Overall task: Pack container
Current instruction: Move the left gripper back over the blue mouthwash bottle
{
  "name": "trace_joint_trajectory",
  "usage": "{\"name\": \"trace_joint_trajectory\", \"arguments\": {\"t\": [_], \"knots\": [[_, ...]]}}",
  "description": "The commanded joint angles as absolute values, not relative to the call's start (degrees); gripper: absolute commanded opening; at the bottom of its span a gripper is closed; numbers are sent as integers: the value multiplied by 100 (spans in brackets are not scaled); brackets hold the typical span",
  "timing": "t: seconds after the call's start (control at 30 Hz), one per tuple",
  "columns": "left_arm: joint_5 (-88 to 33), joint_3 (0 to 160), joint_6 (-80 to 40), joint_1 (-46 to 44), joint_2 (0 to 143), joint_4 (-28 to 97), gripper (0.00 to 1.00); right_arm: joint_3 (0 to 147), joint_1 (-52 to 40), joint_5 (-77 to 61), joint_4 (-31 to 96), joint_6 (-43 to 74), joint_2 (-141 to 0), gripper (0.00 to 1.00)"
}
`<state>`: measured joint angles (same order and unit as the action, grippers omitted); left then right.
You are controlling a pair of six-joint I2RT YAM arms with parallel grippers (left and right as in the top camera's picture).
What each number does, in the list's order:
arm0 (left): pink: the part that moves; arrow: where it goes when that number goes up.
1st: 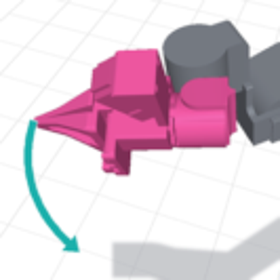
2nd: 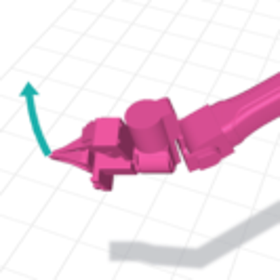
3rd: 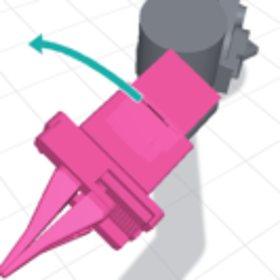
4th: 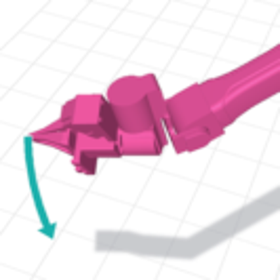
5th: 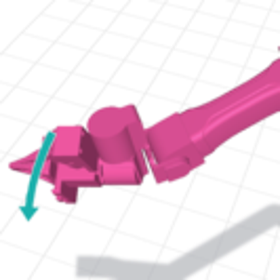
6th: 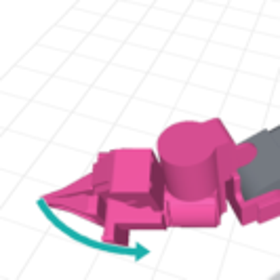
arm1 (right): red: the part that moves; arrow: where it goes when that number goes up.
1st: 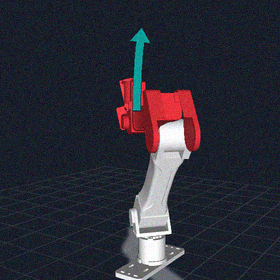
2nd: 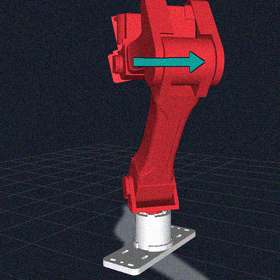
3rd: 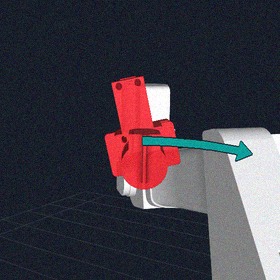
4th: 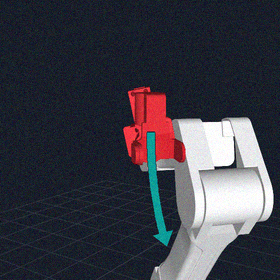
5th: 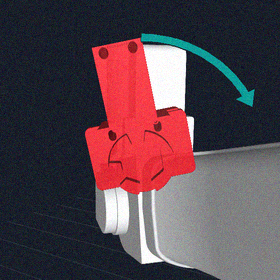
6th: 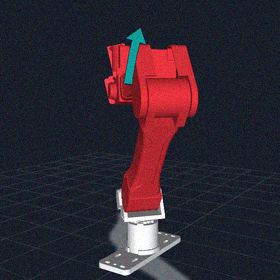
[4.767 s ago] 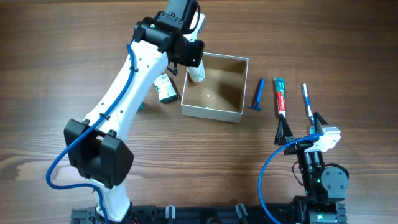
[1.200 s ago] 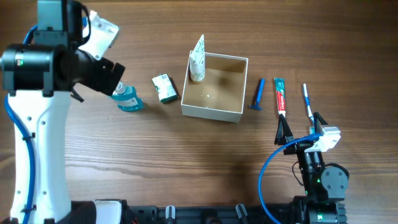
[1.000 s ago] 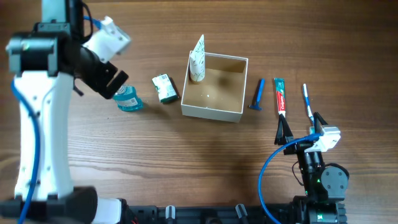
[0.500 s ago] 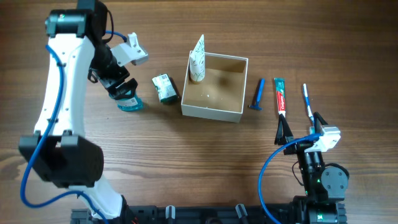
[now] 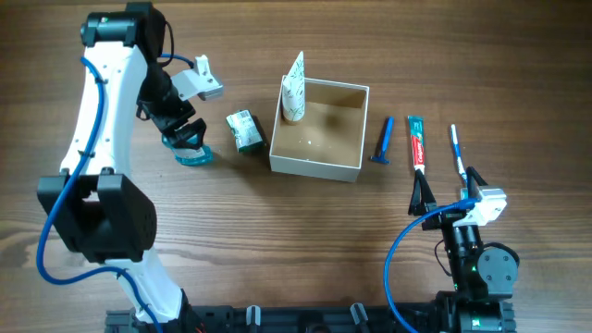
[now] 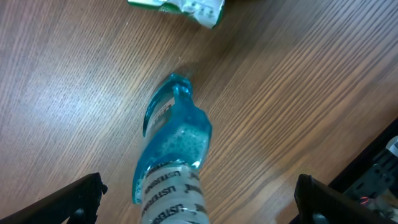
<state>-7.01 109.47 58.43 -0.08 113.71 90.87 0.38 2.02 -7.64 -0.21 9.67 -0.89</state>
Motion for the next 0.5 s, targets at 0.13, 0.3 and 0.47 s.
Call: {"name": "trace_joint_trajectory", "arguments": {"t": [0.13, 0.3, 0.47], "knots": [[-899, 10973, 6001, 292, 11544, 9100, 100, 30, 174, -683, -43, 899, -21, 100], [-1061, 10973, 5957, 290, 11542, 9000, 100, 30, 174, -683, -43, 899, -21, 100], [-1577, 10973, 5911, 290, 11542, 8910, 100, 30, 174, -685, -43, 899, -21, 100]]}}
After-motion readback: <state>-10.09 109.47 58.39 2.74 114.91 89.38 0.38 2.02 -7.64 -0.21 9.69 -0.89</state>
